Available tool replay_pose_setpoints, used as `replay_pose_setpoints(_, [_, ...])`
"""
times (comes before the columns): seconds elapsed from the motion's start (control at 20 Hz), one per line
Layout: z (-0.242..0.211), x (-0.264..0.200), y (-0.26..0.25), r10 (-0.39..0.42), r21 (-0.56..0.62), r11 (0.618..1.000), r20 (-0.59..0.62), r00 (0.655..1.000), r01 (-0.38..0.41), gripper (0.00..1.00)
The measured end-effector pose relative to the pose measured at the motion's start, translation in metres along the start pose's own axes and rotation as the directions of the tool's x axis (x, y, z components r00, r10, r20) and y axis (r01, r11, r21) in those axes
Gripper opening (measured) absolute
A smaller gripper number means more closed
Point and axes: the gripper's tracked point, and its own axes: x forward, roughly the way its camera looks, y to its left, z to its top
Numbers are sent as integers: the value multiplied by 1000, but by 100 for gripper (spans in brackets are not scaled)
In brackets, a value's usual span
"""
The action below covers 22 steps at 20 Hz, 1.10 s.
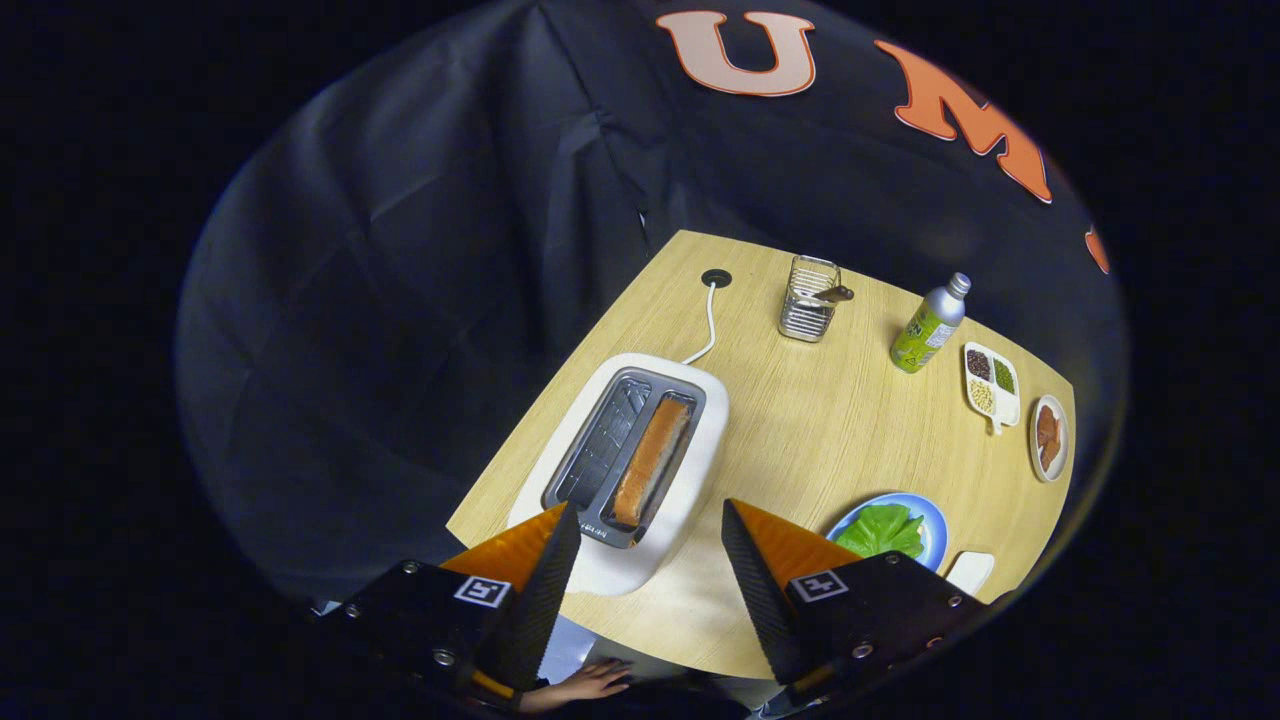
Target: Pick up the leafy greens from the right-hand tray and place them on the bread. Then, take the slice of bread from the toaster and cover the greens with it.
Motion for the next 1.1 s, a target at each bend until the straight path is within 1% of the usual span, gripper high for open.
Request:
replay_pose_setpoints(0.1, [3,11,1,-8,32,999,-31,999,9,83])
replay_pose_setpoints(0.3, [9,31,-5,-35,109,993,-86,996,45,72])
replay_pose_setpoints(0.4, [12,39,-6,-34,139,989,-107,994,49,63])
replay_pose_setpoints(0.45, [16,43,-7,-32,157,986,-110,993,49,56])
replay_pose_setpoints(0.5, [19,44,-9,-44,173,983,-112,993,63,52])
replay_pose_setpoints(0.55, [20,45,-10,-48,189,979,-120,992,70,44])
replay_pose_setpoints(0.6, [22,47,-10,-47,199,977,-123,991,71,41])
replay_pose_setpoints(0.65, [22,50,-8,-41,204,977,-127,991,67,35])
replay_pose_setpoints(0.8, [19,59,-6,-49,191,979,-143,989,76,27])
replay_pose_setpoints(0.9, [17,60,-2,-40,186,980,-144,989,67,23])
replay_pose_setpoints(0.95, [17,58,0,-38,190,980,-139,990,64,18])
replay_pose_setpoints(1.1, [20,46,3,-11,189,981,-118,993,33,16])
